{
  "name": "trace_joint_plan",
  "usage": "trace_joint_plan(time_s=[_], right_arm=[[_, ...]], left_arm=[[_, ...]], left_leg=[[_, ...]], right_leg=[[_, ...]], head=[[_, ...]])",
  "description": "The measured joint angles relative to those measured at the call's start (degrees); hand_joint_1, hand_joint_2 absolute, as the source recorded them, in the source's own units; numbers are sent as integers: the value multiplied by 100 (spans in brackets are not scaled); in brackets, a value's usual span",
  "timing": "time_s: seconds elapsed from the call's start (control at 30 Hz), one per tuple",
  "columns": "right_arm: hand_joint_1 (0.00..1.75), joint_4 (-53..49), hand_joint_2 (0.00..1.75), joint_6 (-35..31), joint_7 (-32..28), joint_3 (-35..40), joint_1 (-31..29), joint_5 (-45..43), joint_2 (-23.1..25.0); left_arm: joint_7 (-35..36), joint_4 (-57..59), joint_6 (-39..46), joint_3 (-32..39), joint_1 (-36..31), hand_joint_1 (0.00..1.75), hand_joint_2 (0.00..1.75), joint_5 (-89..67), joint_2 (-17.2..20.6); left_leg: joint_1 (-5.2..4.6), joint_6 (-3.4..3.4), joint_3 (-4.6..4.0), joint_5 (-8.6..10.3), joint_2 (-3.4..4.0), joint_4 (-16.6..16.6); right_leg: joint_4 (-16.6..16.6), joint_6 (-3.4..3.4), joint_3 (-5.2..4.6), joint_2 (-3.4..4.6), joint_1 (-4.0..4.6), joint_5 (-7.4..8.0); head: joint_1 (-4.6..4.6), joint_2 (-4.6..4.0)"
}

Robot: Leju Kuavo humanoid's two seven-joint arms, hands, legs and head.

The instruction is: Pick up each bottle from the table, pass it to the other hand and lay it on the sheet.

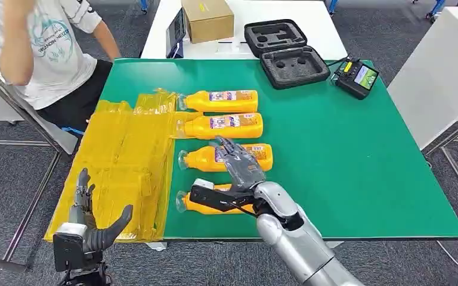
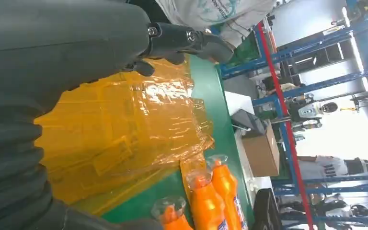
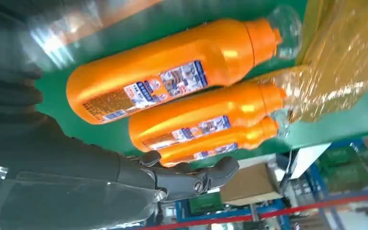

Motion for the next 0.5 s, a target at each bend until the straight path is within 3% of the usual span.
trace_joint_plan(time_s=[0.5], right_arm=[[0,-26,175,177,-26,275,48,-308,-201]], left_arm=[[0,-4,-87,194,89,0,175,39,-26]], left_leg=[[0,0,1,-1,0,0]], right_leg=[[0,0,-1,0,0,0]], head=[[0,0]])
